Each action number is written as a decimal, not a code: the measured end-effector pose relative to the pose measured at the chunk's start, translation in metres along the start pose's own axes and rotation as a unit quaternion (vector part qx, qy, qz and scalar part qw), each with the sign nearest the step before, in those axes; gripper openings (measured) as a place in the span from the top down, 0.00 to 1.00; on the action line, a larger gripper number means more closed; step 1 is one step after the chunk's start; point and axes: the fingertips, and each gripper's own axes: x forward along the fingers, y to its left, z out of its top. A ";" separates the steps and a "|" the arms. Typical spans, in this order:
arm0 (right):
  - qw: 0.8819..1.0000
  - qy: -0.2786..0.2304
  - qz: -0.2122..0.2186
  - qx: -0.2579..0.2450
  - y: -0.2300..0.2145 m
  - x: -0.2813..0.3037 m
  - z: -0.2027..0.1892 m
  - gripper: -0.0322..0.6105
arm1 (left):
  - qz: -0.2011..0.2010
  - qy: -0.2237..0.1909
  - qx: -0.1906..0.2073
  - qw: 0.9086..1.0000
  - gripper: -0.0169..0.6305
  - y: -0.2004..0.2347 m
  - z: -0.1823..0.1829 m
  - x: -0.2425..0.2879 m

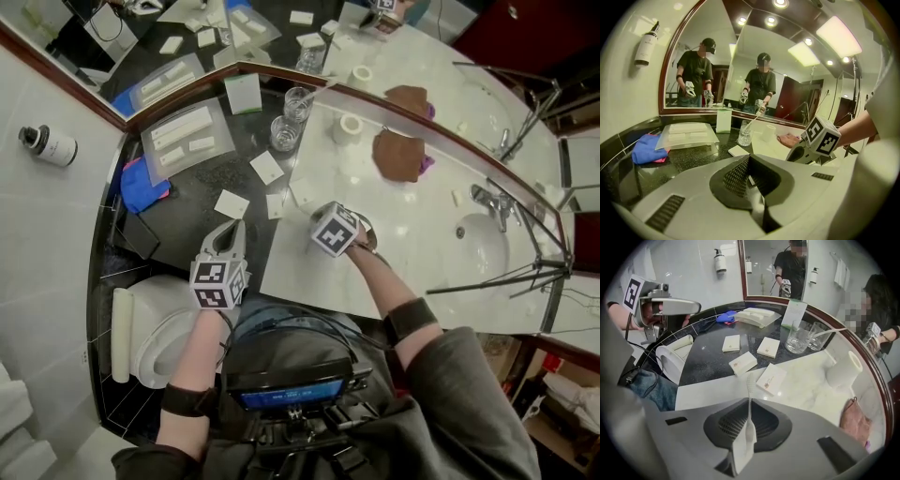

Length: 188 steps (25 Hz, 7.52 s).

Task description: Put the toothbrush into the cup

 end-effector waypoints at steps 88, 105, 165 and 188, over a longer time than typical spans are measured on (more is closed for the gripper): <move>0.745 -0.584 -0.084 0.311 -0.210 -0.110 0.205 0.89 | -0.015 -0.022 0.056 0.998 0.97 0.025 0.058 0.146; 0.783 -0.506 -0.123 0.340 -0.214 -0.060 0.187 0.87 | -0.009 -0.022 0.049 0.999 0.97 0.040 0.051 0.136; 0.859 -0.421 -0.136 0.256 -0.060 -0.231 -0.060 0.94 | -0.005 -0.062 0.024 0.998 0.97 -0.076 0.064 -0.018; 0.849 -0.396 -0.120 0.329 -0.054 -0.179 -0.054 0.94 | -0.058 0.055 0.151 0.985 0.58 -0.046 0.130 0.161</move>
